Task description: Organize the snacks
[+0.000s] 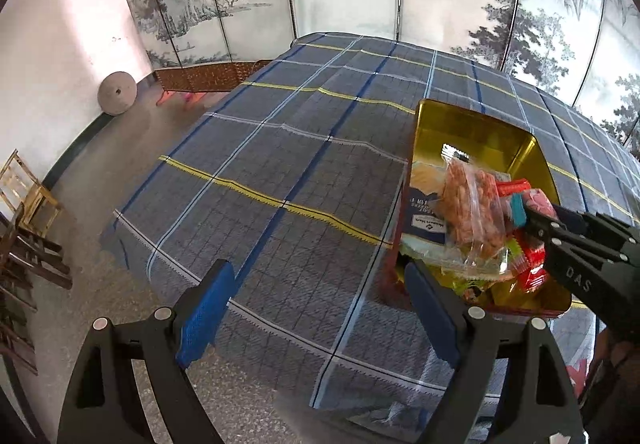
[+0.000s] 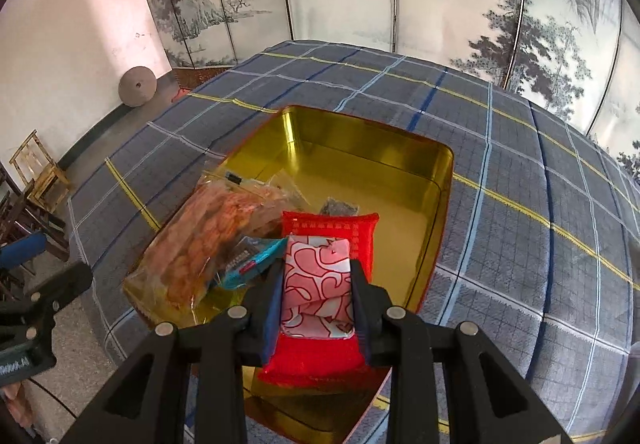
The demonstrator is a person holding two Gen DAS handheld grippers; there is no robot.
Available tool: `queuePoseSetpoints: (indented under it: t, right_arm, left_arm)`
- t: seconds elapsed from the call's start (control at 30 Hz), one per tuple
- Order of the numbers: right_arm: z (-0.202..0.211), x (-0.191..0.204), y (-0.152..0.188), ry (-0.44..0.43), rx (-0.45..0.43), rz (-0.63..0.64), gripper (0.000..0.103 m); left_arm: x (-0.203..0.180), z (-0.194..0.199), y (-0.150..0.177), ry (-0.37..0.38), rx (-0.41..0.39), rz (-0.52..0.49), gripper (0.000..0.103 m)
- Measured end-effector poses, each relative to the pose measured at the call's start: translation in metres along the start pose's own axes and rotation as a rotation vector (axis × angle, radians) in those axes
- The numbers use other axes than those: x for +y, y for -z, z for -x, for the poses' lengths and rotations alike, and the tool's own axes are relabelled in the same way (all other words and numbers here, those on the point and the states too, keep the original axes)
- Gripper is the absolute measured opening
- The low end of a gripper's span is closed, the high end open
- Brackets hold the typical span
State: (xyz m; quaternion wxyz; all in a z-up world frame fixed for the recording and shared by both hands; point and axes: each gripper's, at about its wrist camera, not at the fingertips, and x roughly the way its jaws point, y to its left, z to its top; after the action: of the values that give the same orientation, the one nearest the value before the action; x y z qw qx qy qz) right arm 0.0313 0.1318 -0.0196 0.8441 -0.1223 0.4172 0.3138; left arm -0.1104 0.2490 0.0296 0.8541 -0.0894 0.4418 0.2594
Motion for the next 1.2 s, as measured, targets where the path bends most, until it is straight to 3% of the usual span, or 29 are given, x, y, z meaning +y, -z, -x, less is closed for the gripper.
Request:
queuePoseSetpoints:
  t: [0.3, 0.6, 0.93, 1.2]
  right_arm:
    - [-0.004, 0.013, 0.0, 0.055, -0.019, 0.038, 0.032]
    - [-0.001, 0.006, -0.001, 0.033, -0.016, 0.01, 0.033]
    - [0.003, 0.001, 0.0, 0.017, -0.014, -0.013, 0.052]
    - [0.008, -0.002, 0.004, -0.004, -0.012, -0.026, 0.057]
  left_arm:
    - [0.0, 0.001, 0.003, -0.001, 0.001, 0.0, 0.085]
    - [-0.005, 0.003, 0.004, -0.002, 0.005, -0.013, 0.085]
    - [-0.013, 0.008, 0.003, -0.007, -0.006, -0.029, 0.089]
    - [-0.019, 0.012, 0.002, -0.013, -0.008, -0.042, 0.089]
